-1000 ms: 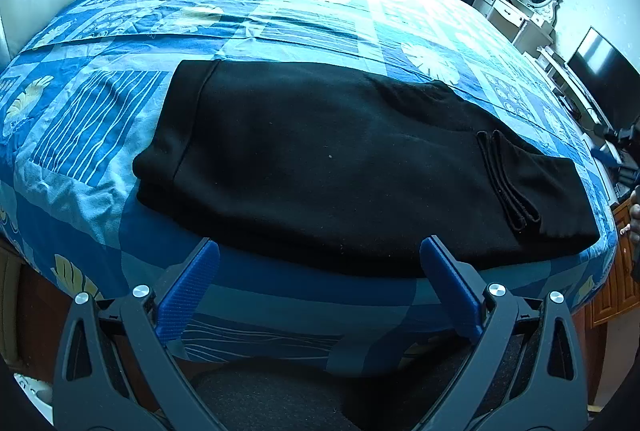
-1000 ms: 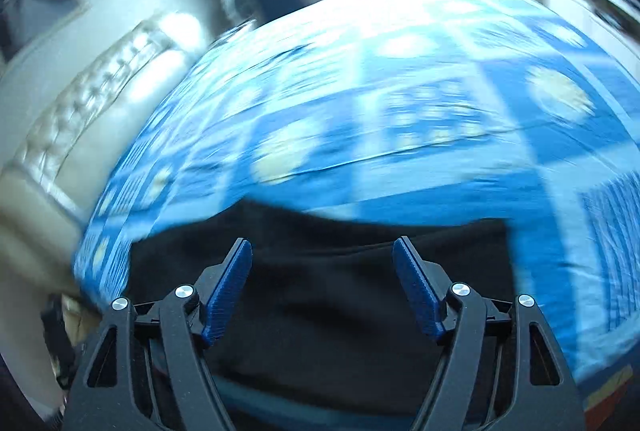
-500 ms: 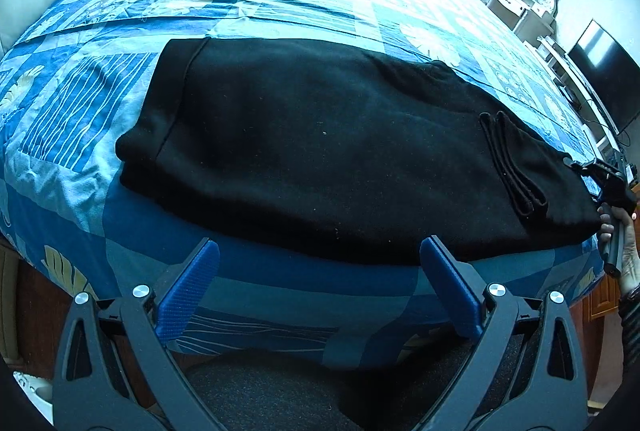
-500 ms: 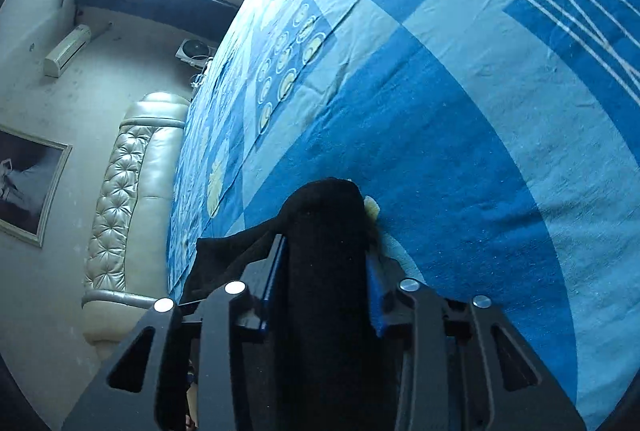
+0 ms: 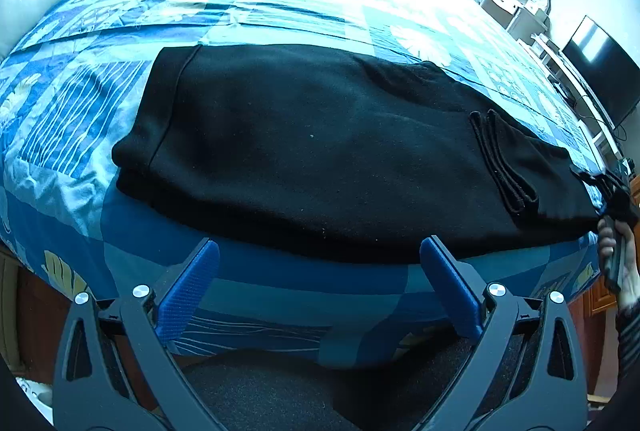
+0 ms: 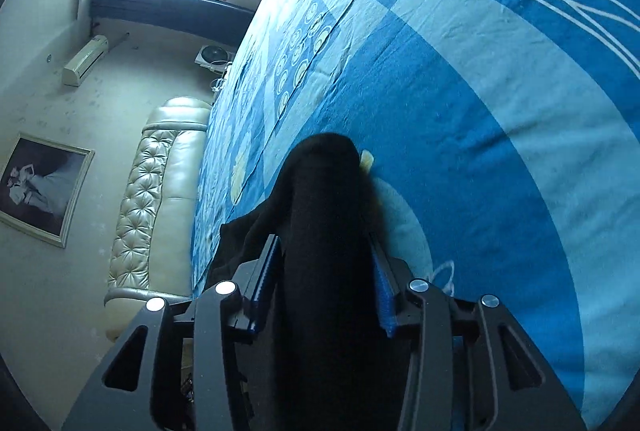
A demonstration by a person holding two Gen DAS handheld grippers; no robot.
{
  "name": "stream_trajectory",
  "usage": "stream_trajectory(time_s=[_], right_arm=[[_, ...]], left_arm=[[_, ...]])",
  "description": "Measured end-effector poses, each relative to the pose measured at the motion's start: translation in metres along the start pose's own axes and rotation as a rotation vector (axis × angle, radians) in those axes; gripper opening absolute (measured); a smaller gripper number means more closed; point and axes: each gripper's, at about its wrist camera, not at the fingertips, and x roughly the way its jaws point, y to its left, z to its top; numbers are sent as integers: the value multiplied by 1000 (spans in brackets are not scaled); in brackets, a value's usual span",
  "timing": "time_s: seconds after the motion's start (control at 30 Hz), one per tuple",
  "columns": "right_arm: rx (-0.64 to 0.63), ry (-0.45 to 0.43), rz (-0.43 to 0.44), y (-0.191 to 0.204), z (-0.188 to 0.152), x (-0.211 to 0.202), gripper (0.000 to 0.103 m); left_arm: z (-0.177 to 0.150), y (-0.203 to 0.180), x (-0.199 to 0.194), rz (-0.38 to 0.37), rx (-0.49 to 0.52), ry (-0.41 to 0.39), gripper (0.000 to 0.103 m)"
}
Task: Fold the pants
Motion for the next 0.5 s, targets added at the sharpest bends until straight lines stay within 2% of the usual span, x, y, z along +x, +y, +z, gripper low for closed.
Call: stream_trajectory(time_s=[0.17,0.3,0.4,0.5], right_arm=[[-42,17,-13,1,-27,-5,49],[-58,6,-16,2,-31,-1,49],[-55,10,-34,0,-28,2,44],[-59,11,-81,-2,-29,2,32]], left_arm=[[0,-1,-2,-3,-5,-2,100],[1,-2,-3,1,5,-7,100],[1,-2,-3,2,4,-7,100],[1,-2,-3,2,5,-9,100]])
